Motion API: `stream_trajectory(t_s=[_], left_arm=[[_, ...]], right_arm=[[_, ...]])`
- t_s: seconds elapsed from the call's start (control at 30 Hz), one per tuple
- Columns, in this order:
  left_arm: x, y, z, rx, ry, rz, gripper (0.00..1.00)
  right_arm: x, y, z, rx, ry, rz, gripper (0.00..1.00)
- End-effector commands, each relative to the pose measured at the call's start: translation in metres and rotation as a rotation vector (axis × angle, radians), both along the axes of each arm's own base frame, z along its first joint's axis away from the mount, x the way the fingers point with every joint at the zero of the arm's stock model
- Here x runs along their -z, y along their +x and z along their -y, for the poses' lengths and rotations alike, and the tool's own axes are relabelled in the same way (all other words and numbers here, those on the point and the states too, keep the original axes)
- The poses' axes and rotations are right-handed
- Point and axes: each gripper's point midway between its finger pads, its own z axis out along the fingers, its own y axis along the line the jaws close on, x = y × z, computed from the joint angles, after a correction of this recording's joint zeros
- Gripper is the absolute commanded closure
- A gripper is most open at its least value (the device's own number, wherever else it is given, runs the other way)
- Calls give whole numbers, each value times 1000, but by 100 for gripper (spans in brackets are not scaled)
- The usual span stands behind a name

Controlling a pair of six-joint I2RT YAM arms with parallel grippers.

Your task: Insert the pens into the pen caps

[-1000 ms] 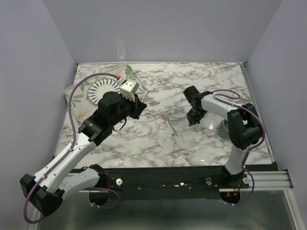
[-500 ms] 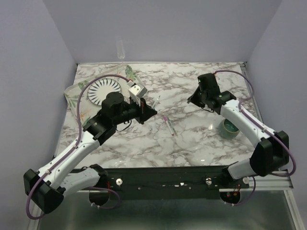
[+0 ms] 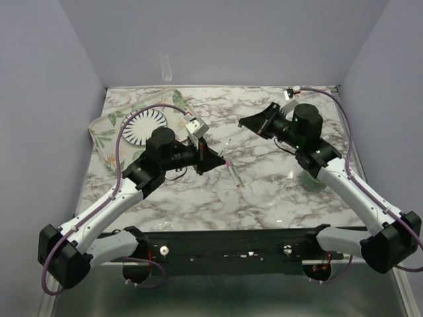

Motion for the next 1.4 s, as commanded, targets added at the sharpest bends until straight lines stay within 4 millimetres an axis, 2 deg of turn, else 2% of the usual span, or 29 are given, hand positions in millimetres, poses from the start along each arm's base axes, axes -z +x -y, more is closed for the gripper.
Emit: stream_trajectory(t_s=[0.0, 0.23, 0.27, 0.33, 0.43, 0.67, 1.03, 1.37], left_arm=[[-17, -11, 8, 75, -69, 21, 100], [-29, -21, 10, 120, -132, 25, 100], [-30, -21, 10, 122, -136, 29, 100], [-33, -22, 9, 116, -141, 35, 100], [-37, -21, 8, 101, -151, 45, 100], [-40, -5, 1, -6, -135, 65, 100], [-41, -1, -5, -51, -135, 87, 100], [-41, -3, -6, -41, -136, 89, 100]], right_arm=[[-52, -32, -30, -167, 148, 172, 99], [-84, -53, -38, -243, 230, 336, 99], [-80, -56, -37, -248, 235, 339, 99], [-89, -62, -34, -251, 263, 382, 99], [-93, -69, -31, -255, 267, 419, 99], [-84, -75, -35, -247, 218, 412, 99], [-72, -75, -43, -210, 146, 396, 99], [-82, -66, -43, -179, 136, 417, 99]])
